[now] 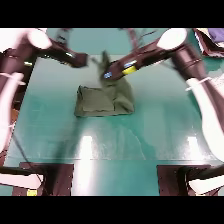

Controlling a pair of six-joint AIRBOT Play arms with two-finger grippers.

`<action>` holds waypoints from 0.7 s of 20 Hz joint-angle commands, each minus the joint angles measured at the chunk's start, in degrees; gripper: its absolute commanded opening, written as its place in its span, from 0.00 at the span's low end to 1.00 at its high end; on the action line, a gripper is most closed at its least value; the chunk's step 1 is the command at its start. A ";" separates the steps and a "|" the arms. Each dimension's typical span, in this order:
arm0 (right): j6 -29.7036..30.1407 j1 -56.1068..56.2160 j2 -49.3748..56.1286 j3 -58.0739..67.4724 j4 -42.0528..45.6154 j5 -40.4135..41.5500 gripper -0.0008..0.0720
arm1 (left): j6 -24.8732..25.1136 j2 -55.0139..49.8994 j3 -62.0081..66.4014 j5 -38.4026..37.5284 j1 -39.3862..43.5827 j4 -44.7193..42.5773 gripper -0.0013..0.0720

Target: Fold the shirts.

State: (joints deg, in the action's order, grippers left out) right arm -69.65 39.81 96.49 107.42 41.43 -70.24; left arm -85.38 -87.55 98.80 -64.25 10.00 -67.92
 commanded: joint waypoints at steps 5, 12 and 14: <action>0.94 7.89 4.42 0.02 6.99 10.01 0.78 | 0.55 9.25 -0.07 -7.87 -14.34 -5.70 0.05; -3.89 -10.08 -1.44 -12.94 14.03 -4.15 0.77 | 0.55 9.14 -0.09 -8.63 -13.68 -1.07 0.05; -6.03 -15.56 -3.28 -20.37 13.14 -0.87 0.77 | 0.52 9.14 -0.59 -8.61 -13.66 -0.52 0.05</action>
State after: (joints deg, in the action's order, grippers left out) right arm -73.08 30.87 95.46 94.96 54.17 -71.70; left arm -84.82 -78.48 98.54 -72.53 -3.53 -70.08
